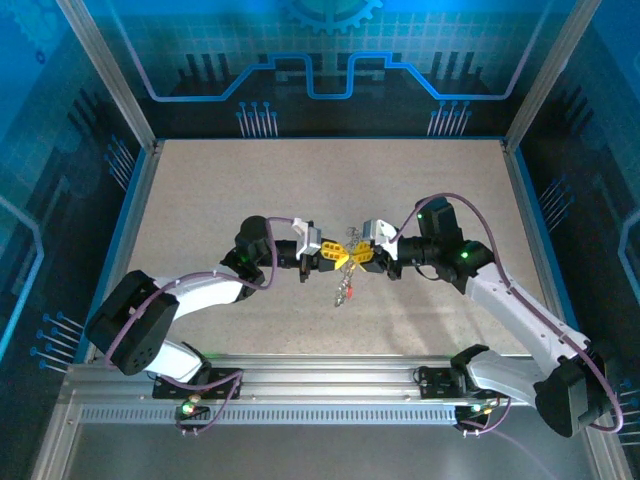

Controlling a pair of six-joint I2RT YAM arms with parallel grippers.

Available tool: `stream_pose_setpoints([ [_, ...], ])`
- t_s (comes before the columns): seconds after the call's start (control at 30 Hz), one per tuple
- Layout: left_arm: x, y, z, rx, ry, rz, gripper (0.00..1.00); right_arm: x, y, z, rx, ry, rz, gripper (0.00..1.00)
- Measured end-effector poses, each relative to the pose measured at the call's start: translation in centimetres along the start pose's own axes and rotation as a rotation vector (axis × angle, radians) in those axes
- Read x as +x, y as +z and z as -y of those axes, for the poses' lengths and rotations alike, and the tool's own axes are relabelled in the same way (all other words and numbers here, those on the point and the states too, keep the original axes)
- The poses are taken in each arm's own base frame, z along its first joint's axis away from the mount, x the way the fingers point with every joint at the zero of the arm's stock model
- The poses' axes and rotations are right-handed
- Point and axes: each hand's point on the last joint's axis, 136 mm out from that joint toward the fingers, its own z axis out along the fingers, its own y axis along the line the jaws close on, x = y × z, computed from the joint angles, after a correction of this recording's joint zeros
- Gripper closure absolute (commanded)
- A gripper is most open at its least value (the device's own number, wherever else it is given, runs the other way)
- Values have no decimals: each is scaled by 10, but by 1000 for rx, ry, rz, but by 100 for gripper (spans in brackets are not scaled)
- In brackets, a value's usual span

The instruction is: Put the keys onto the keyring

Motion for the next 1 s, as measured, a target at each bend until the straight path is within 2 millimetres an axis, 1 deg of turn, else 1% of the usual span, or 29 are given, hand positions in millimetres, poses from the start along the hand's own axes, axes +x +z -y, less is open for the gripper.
stream_pose_setpoints([
  [0.13, 0, 0, 0, 0, 3, 2, 100, -2, 0, 0, -3, 1, 8, 99],
  [0.2, 0, 0, 0, -3, 0, 1, 88, -1, 0, 0, -3, 6, 6, 100],
  [0.23, 0, 0, 0, -5, 0, 1, 85, -1, 0, 0, -3, 3, 6, 100],
  [0.3, 2, 0, -1, -11, -1, -6, 81, 1, 0, 0, -4, 7, -4, 100],
  [0.37, 8, -2, -2, -24, -11, -36, 81, 7, 2, -2, -6, 11, -30, 100],
  [0.5, 19, -2, 2, -26, -11, -127, 82, 11, 8, -7, -18, -9, -88, 100],
  [0.63, 20, 1, 4, -16, 16, -204, 82, 13, 9, -9, -11, -39, -134, 100],
  [0.77, 26, 0, 6, -11, 30, -262, 83, 17, 13, -11, -16, -65, -193, 100],
  [0.8, 29, -1, 7, -7, 31, -272, 85, 19, 15, -12, -18, -71, -207, 100],
  [0.93, 37, -2, 12, 13, 23, -312, 100, 26, 18, -15, -20, -93, -254, 100],
  [1.0, 37, -2, 13, 19, 30, -324, 100, 27, 18, -15, -19, -97, -259, 100],
])
